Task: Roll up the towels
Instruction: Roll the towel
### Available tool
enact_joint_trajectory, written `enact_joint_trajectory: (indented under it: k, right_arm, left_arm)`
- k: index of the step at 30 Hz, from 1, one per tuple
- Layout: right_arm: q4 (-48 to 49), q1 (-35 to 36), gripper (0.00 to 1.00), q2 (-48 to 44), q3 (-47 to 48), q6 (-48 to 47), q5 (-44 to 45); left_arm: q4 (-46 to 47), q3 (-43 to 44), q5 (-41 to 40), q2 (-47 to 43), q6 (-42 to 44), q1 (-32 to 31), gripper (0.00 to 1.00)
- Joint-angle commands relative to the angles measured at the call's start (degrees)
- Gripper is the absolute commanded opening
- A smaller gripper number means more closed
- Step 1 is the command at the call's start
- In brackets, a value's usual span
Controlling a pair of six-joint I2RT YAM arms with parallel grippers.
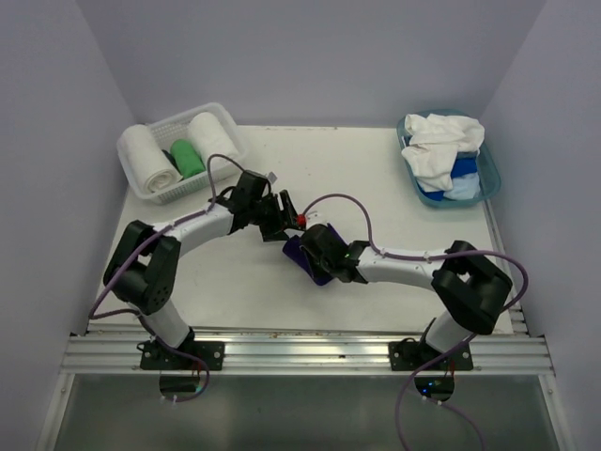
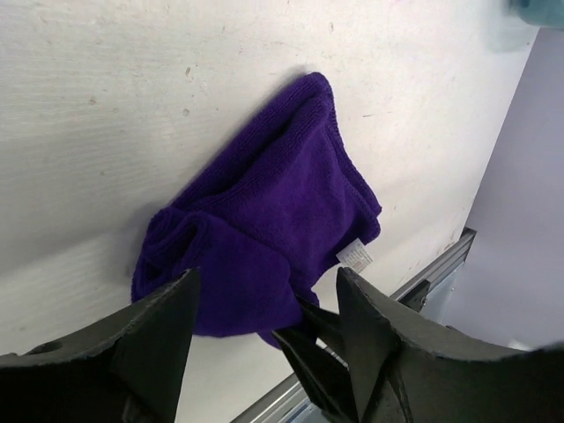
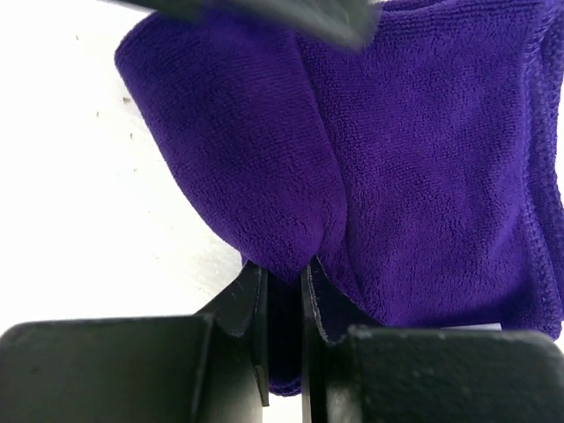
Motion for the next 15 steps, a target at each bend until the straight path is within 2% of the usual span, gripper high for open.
enact_joint_trajectory:
  k: [1, 5, 12, 15]
  right_arm:
    - [0.76, -2.83, 0.0, 0.29, -3.21, 2.62, -7.97]
    - [5.42, -7.05, 0.0, -1.73, -5.67, 5.17, -19.99]
    - [14.73, -14.61, 0.0, -4.28, -10.33, 11.58, -36.53]
    - [17.1, -16.11, 0.0, -4.46, -11.65, 14.04, -40.15]
  left_arm:
    - [-5.61, -0.46, -2.89, -7.55, 2.66, 2.45, 0.7]
    - [-7.71, -1.87, -4.38, -12.49, 3.45, 4.21, 0.8]
    - [-4.39, -6.26, -1.58, -14.26, 2.67, 4.39, 0.83]
    - [-2.98, -6.97, -0.52, -13.2, 2.4, 3.42, 0.86]
